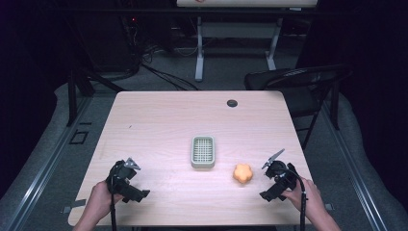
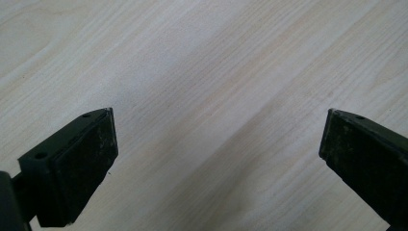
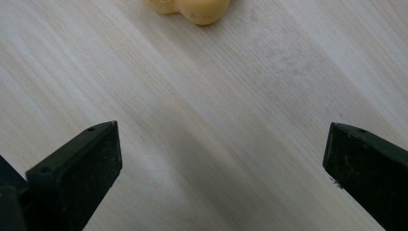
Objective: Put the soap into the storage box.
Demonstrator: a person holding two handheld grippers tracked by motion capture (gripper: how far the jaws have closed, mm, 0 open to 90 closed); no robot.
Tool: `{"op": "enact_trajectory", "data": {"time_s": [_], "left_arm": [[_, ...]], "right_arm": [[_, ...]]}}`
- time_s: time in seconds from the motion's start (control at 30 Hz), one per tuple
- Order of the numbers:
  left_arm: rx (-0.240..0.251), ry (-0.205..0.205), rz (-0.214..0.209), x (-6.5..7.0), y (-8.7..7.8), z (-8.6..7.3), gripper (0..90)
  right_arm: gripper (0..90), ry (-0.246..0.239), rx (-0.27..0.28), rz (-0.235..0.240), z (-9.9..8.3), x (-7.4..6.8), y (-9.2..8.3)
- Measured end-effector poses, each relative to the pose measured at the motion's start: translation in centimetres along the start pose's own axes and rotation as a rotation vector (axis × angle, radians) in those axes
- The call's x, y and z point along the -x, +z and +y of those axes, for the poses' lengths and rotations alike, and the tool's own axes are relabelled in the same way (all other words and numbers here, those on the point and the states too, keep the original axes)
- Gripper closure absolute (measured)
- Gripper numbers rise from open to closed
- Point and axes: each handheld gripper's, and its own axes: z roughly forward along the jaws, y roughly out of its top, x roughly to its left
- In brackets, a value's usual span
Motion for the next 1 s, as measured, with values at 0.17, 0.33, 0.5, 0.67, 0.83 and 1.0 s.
{"op": "enact_trajectory", "data": {"time_s": [0.17, 0.33, 0.5, 0.67, 0.83, 1.0], "left_arm": [[-0.006, 0.003, -0.002, 0.1, 0.1, 0.0, 0.1], [-0.002, 0.001, -0.002, 0.0, 0.1, -0.1, 0.1], [-0.006, 0.001, -0.005, 0.0, 0.1, 0.0, 0.1], [-0.003, 0.003, -0.006, -0.1, 0.1, 0.0, 0.1], [-0.003, 0.002, -0.005, 0.0, 0.0, 0.0, 0.1], [-0.004, 0.002, -0.005, 0.0, 0.0, 0.0, 0.1]], "right_arm": [[0.0, 0.034, 0.028, 0.028, -0.1, 0.0, 0.1], [0.0, 0.003, 0.039, 0.016, 0.4, -0.3, -0.1], [0.0, -0.009, 0.094, -0.007, 1.0, -0.7, -0.5], [0.0, -0.023, 0.093, -0.010, 1.6, -0.9, -0.2], [0.0, -0.051, 0.098, 0.000, 2.1, -1.3, 0.0], [0.0, -0.063, 0.096, -0.008, 2.8, -1.4, 0.1]]}}
